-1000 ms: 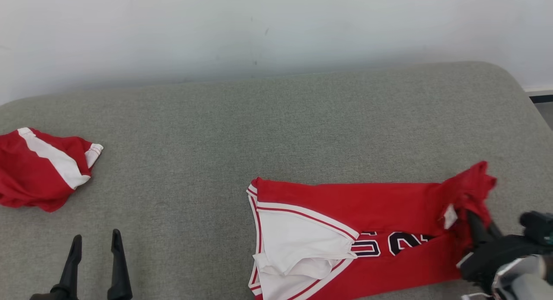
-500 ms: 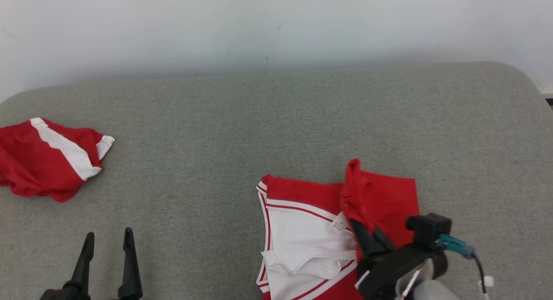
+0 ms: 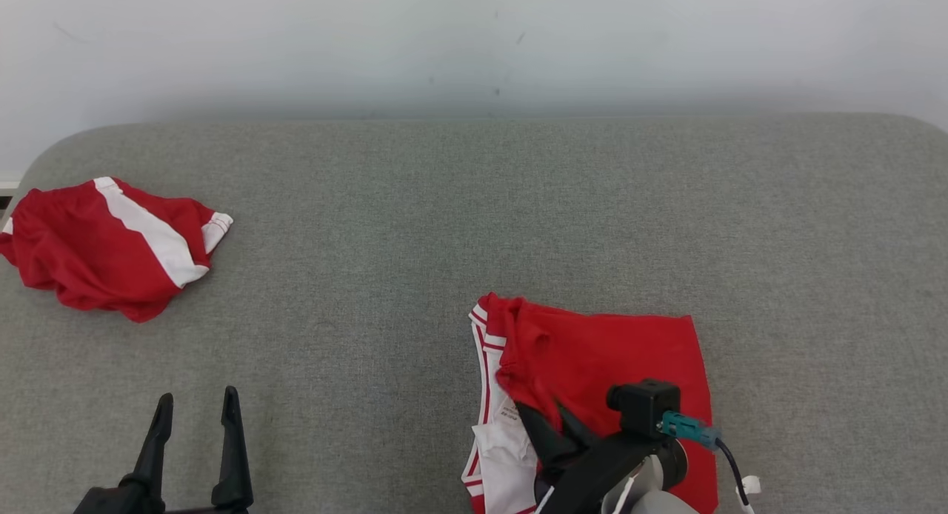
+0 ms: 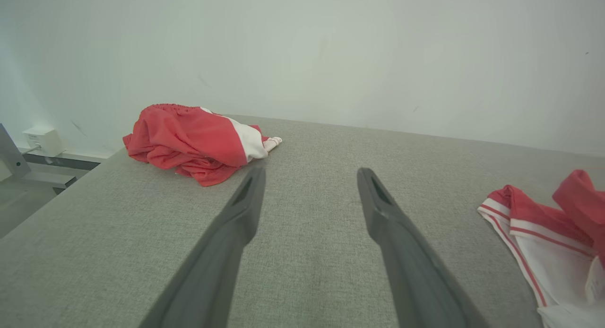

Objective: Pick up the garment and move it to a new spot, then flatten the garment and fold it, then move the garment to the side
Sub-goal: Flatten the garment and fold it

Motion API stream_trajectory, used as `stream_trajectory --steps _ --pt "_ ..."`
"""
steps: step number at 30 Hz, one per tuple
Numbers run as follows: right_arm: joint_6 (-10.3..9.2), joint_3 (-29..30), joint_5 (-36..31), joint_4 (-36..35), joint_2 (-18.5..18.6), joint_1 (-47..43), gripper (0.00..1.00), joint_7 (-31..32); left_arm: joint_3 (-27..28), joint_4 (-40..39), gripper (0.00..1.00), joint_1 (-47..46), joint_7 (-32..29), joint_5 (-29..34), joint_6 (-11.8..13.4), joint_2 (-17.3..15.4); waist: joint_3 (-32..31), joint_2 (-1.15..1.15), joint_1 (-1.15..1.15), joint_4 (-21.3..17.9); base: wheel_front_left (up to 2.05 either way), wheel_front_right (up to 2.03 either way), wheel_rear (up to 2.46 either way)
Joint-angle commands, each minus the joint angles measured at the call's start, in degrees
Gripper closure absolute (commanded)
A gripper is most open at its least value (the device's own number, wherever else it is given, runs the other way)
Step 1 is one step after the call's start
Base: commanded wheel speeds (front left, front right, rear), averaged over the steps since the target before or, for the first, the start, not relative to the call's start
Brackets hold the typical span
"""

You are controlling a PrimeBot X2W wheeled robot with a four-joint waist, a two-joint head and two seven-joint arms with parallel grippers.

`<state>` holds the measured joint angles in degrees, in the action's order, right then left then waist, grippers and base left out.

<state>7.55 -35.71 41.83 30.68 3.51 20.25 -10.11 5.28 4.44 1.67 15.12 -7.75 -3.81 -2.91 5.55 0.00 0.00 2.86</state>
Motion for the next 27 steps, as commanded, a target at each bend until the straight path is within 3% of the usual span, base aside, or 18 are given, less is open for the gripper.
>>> stream_trajectory --steps 1,5,10,16,22,27 --pt "-0.15 -0.80 0.28 0.68 -0.45 1.01 0.00 -0.84 0.13 0.15 0.00 -0.35 0.00 -0.81 0.03 0.01 -0.04 0.00 0.00 0.14 0.00 0.00 0.00" --pt "-0.15 0.14 -0.27 1.79 0.37 2.59 0.00 -2.91 0.28 0.06 0.00 0.22 0.00 -0.67 0.22 0.02 -0.42 0.00 0.00 -0.57 0.00 0.00 0.00" --pt "-0.15 3.43 -1.70 -0.58 4.56 2.84 0.00 -4.73 1.41 -0.31 0.00 0.07 0.00 -0.45 0.68 0.02 -1.39 0.00 0.00 -2.08 0.00 0.00 0.00" --pt "-0.15 12.95 -7.65 -7.75 9.25 -0.90 0.00 -5.07 2.33 -1.26 0.00 -0.34 0.00 0.54 0.47 0.00 -2.42 0.00 0.00 -3.50 0.00 0.00 0.00" --pt "-0.15 23.04 -14.34 -16.18 9.69 -8.06 0.00 -5.00 2.80 -2.30 0.00 0.42 0.00 0.59 0.82 0.01 -3.50 0.00 0.00 -4.59 0.00 0.00 0.00" --pt "-0.15 25.83 -19.21 -21.02 9.05 -13.92 0.00 -5.00 2.68 -2.31 0.00 1.34 0.00 0.91 1.13 0.01 -4.65 0.00 0.00 -5.09 0.00 0.00 0.00"
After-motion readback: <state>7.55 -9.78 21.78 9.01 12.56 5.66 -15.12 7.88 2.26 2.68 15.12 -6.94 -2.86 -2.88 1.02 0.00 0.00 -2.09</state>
